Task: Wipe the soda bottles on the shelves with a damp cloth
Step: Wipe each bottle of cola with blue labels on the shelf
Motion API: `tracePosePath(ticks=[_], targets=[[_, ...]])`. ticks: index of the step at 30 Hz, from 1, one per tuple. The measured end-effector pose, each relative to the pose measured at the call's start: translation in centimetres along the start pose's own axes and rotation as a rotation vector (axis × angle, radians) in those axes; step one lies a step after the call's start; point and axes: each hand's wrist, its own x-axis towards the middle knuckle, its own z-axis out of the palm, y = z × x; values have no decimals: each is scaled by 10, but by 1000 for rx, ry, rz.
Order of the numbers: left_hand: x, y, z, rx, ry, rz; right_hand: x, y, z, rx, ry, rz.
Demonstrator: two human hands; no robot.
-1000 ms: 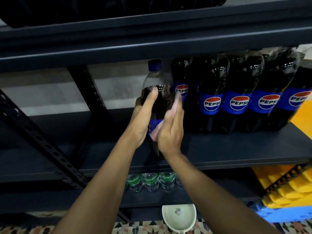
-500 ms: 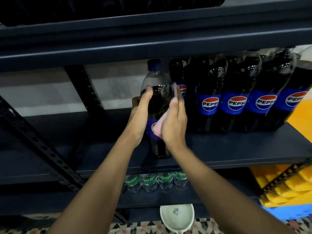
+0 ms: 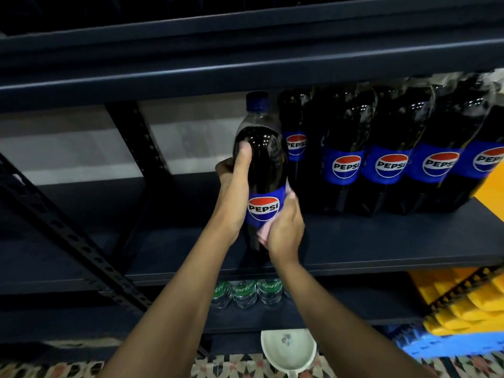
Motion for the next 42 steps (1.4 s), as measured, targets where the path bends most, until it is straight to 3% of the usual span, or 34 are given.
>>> tracePosePath(ticks=[4,7,12,17,20,22,24,26,29,33,36,42], targets=[[-15,-27,11,286,168,124,7,37,-14,36,-66,180],[-20,-54,19,342,287,140,16,40,-18,37,-159,289],[-17,-53,23,379,399,27,13,15,-31,-97,-214,233],[-5,-38,29,-31,538,-89,5,-12,-54,-502,-128,-357],[-3,-27,28,-370,344,-220,0,-34,-71,-526,-147,-729],[-9,-14,29,-476,161,-324,0,-53,-75,-524,-162,-989],[-16,-6,32,-531,68,-360,5,-74,-73,-540,-157,-1125],[-21,3,35,-572,67,-385,10,-97,-67,-485,-126,-1053],[-25,13,37,-591,95,-414,13,-119,-59,-254,-26,-778],[-31,18,35,-588,95,-466,-18,-96,-65,-436,-9,-965],[-35,19,34,-563,39,-487,-26,-94,-67,-421,62,-973],[-35,16,35,-439,13,-445,-6,-115,-70,-246,42,-488]])
